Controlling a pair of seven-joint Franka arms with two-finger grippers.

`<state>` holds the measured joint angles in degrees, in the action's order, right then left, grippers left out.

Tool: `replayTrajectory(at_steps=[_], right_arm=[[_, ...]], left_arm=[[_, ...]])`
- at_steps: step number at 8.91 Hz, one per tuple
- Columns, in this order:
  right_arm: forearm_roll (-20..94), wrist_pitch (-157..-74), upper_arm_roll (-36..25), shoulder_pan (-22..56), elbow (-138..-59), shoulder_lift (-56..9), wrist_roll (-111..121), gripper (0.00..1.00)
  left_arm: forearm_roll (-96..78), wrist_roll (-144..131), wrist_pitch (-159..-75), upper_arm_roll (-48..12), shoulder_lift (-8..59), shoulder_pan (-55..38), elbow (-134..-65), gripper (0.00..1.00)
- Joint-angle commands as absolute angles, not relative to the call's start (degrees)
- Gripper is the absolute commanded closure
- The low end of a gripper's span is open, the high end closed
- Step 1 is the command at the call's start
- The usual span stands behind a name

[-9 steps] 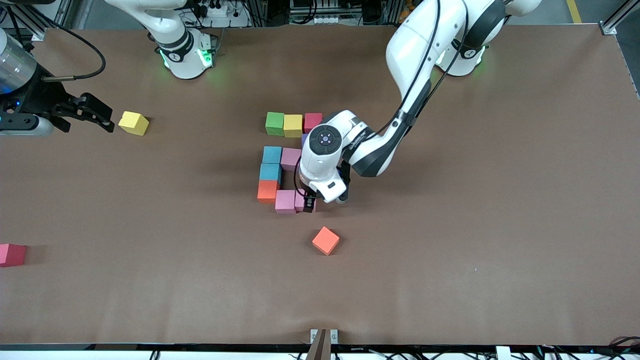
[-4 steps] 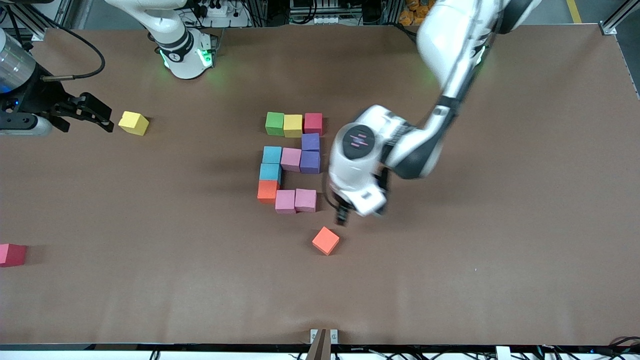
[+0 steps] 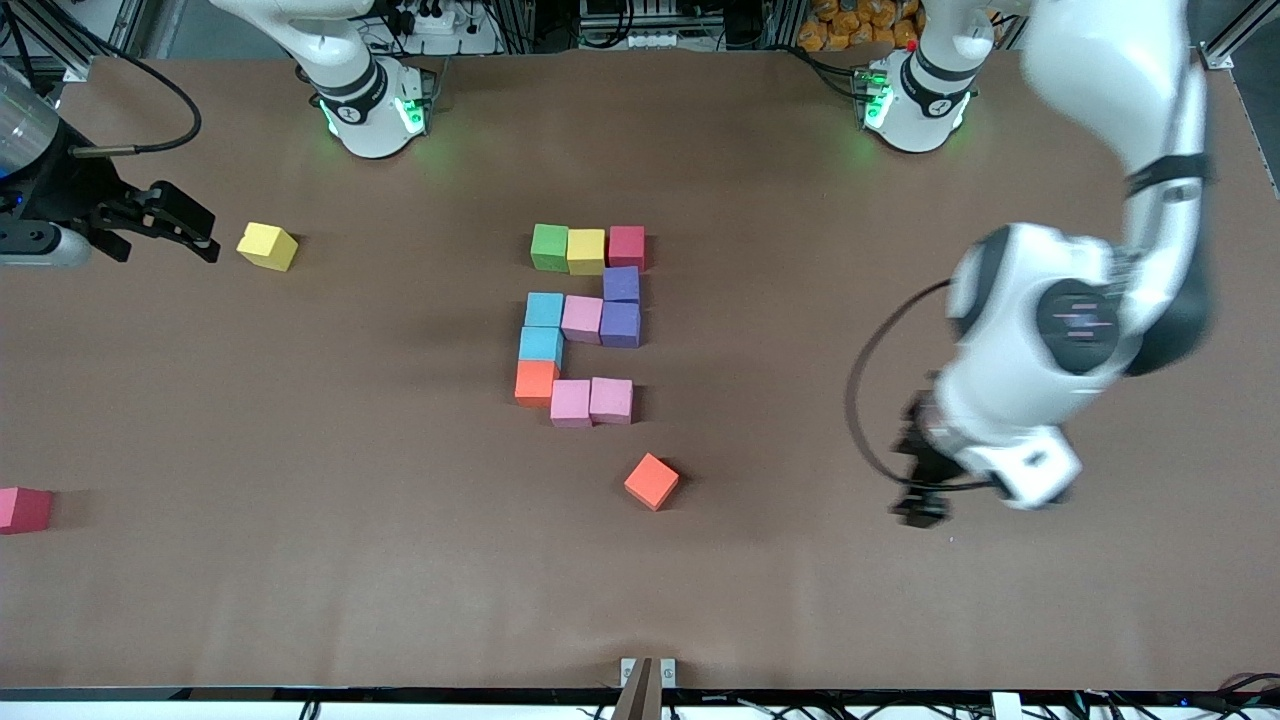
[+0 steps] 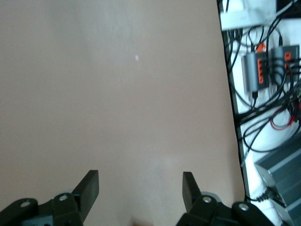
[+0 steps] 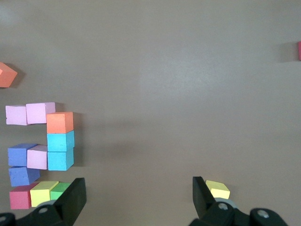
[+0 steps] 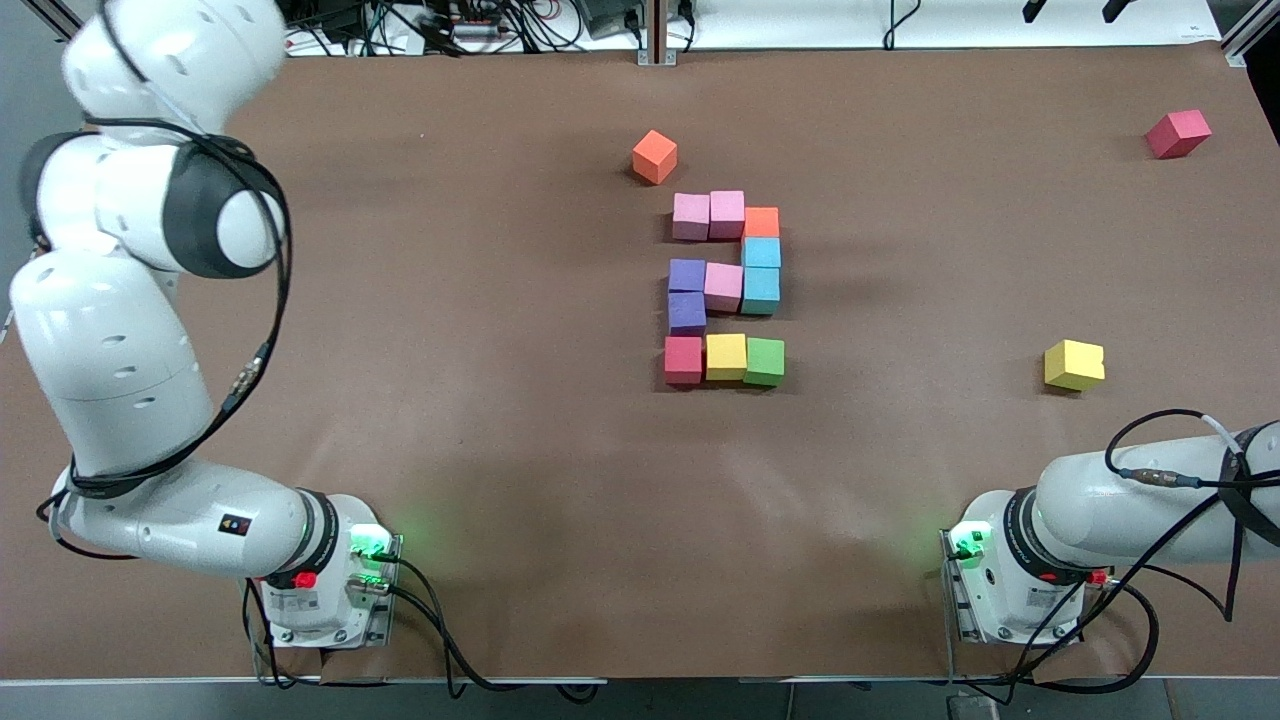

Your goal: Form number 2 with 11 blocks

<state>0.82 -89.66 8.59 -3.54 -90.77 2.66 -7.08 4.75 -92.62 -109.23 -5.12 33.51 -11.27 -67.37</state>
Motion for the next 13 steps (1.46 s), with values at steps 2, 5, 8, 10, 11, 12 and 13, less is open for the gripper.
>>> replayTrajectory(at_steps=[2, 5, 8, 10, 11, 12, 13], right_arm=[[0.3, -88.6, 9.3, -5.2, -89.7, 2.6, -6.9, 0.0], [0.4, -88.6, 9.3, -5.3, -89.4, 2.6, -6.9, 0.0], [0.4, -88.6, 9.3, -5.3, -89.3, 2.6, -6.9, 0.0], [0.4, -88.6, 9.3, -5.4, -89.3, 2.6, -6.8, 0.0], [0.4, -88.6, 9.2, -5.6, -89.2, 2.6, -6.8, 0.0], [0.4, -88.6, 9.3, -5.6, -89.2, 2.6, -6.9, 0.0], [0.7, -88.6, 9.3, -5.6, -89.0, 2.6, -6.9, 0.0]], left_arm=[[3.9, -75.6, -99.7, -6.5, 24.5, -5.5, -74.2, 0.2], [3.0, -65.5, -99.6, -6.9, 10.9, -4.7, -91.7, 0.2], [2.8, -53.4, -97.3, -6.2, 2.3, -6.1, -98.4, 0.2], [1.5, -38.1, -95.3, -1.4, 0.6, -8.5, -96.1, 0.2], [0.7, -28.8, -91.5, 2.2, 0.6, -10.6, -92.3, 0.2], [0.9, -22.9, -88.7, 2.5, 0.6, -10.7, -89.2, 0.2], [1.4, -20.4, -85.9, 2.5, 0.7, -10.7, -87.1, 0.2]])
